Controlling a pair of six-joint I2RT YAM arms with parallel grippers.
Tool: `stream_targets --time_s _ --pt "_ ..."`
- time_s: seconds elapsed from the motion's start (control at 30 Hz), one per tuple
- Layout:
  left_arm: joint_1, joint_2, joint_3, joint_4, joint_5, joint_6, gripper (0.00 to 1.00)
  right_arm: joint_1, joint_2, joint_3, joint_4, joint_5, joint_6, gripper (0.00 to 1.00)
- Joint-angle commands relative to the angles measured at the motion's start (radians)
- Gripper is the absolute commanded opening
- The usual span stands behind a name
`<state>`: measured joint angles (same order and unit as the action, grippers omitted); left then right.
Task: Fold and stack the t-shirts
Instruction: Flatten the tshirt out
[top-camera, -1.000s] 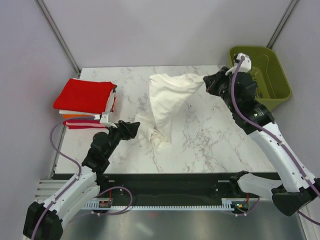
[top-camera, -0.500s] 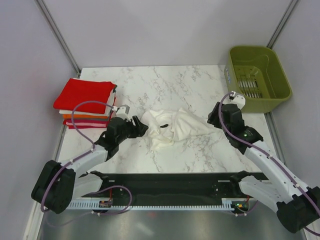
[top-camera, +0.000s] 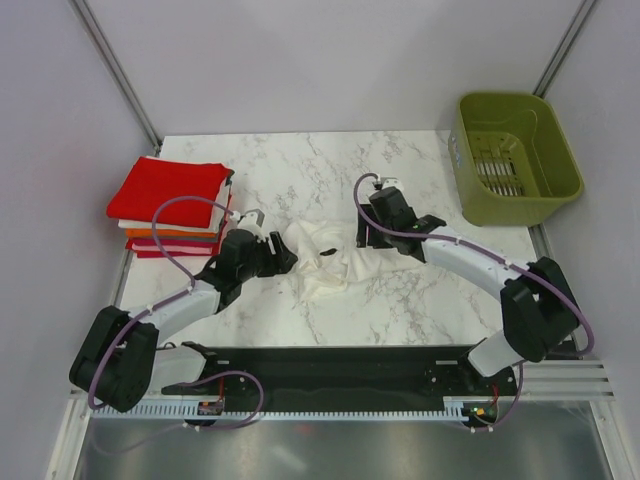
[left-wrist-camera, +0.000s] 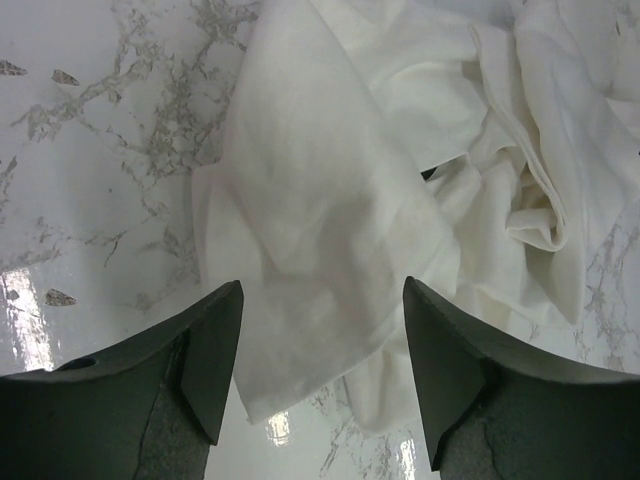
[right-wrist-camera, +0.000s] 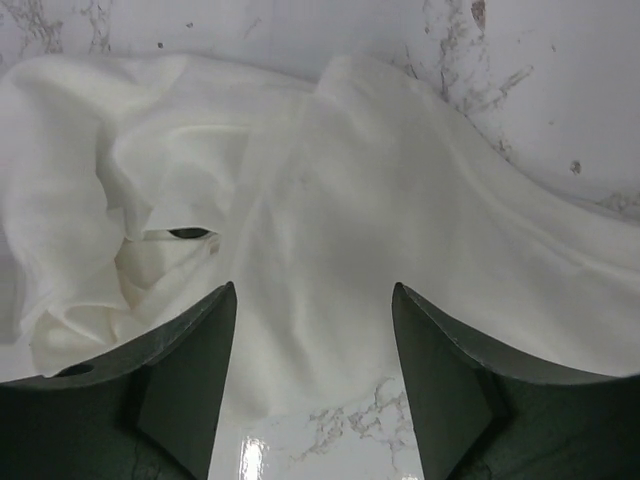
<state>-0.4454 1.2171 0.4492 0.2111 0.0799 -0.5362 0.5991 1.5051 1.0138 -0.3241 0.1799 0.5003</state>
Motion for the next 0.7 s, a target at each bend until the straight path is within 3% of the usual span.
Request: stream_targets --time_s 0.0,0.1,0.27,0.33,0.43,0.47,0.5,0.67 --pt "-0.006 -0.008 0.034 0.013 0.010 0.045 0.74 0.013 0.073 0.098 0.048 0.035 0.001 0.71" --pt "-0.012 -0.001 0.037 0.027 0.049 0.050 0.85 0.022 0.162 0.161 0.048 0.058 0.000 0.71" --pt "-0.016 -0.014 0.036 0.027 0.050 0.061 0.91 0.041 0.316 0.246 0.000 0.157 -0.008 0.70" --pt "-0.018 -0.025 0.029 0.028 0.050 0.065 0.92 0.041 0.336 0.249 -0.010 0.211 -0.006 0.64" --pt "-0.024 -0.022 0.029 0.028 0.054 0.068 0.93 0.041 0.307 0.226 -0.001 0.259 -0.005 0.29" --pt "-0.026 -0.010 0.031 0.031 0.058 0.068 0.93 0.041 0.294 0.220 -0.001 0.271 0.003 0.11" --pt "-0.029 0.001 0.036 0.033 0.069 0.065 0.93 0.041 0.265 0.207 -0.001 0.291 0.006 0.03" --pt "-0.041 0.035 0.051 0.036 0.093 0.070 0.93 0.031 0.100 0.088 0.062 0.309 0.037 0.00"
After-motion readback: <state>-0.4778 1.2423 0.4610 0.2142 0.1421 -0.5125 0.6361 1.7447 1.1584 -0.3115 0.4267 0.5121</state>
